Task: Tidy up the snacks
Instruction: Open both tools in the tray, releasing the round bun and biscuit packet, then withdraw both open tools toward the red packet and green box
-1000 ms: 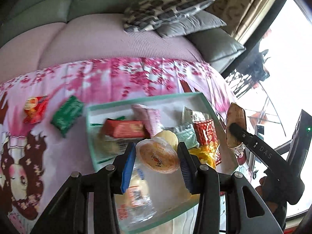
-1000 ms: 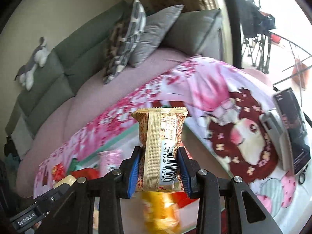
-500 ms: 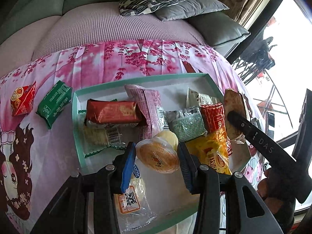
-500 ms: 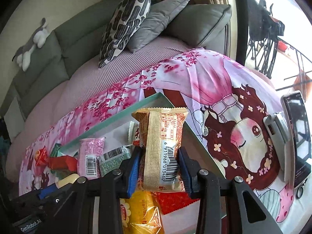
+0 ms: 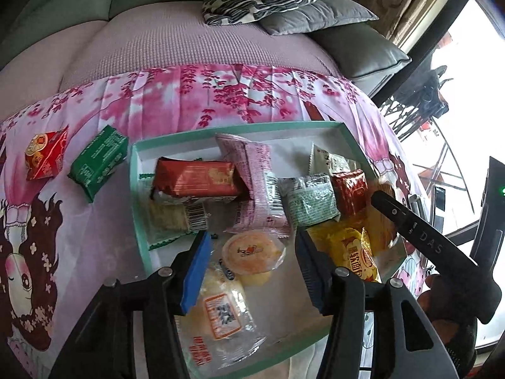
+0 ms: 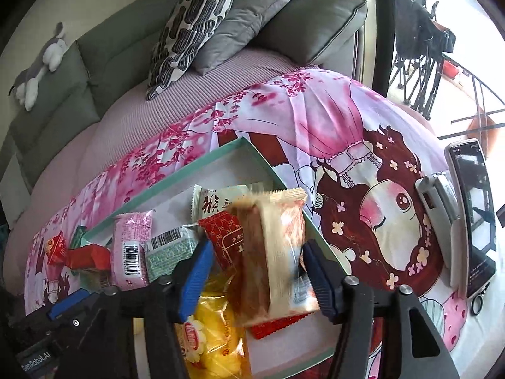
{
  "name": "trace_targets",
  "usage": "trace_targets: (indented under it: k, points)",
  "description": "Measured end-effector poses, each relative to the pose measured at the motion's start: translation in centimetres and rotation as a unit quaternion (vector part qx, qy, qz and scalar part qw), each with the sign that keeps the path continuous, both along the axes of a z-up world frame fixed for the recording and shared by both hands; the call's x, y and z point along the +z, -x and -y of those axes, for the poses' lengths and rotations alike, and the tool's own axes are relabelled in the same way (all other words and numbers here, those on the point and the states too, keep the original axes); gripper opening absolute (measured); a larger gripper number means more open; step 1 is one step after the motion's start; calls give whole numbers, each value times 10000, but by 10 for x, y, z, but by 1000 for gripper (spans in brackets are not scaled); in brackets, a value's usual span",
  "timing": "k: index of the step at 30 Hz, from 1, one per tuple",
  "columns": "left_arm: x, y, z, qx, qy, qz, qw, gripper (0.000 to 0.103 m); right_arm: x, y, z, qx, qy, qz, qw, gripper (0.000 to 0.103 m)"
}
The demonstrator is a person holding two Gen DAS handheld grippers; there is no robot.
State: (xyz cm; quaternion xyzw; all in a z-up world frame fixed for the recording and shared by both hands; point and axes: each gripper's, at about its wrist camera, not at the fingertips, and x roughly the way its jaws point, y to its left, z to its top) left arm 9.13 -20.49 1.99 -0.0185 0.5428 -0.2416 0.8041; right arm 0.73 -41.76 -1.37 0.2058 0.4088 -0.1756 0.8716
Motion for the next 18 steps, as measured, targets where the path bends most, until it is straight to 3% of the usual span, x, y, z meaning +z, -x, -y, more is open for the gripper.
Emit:
trace_targets:
  k: [7,12,14,18]
  points:
    - [4,0,-17,206,17,31,9998,57,0,2,-1,15,47,-22,10000,82]
    - [10,-4,-29,395,25,78,9992,61,7,3,-6,89,156,104,9998,103]
    - [13,-5,-36,498,16,85,9987,71,11,3,-8,105,225,150,9996,103]
    - [17,-9,-53,776,-58,135,9969,74,19,2,-17,211,350,223,9989,103]
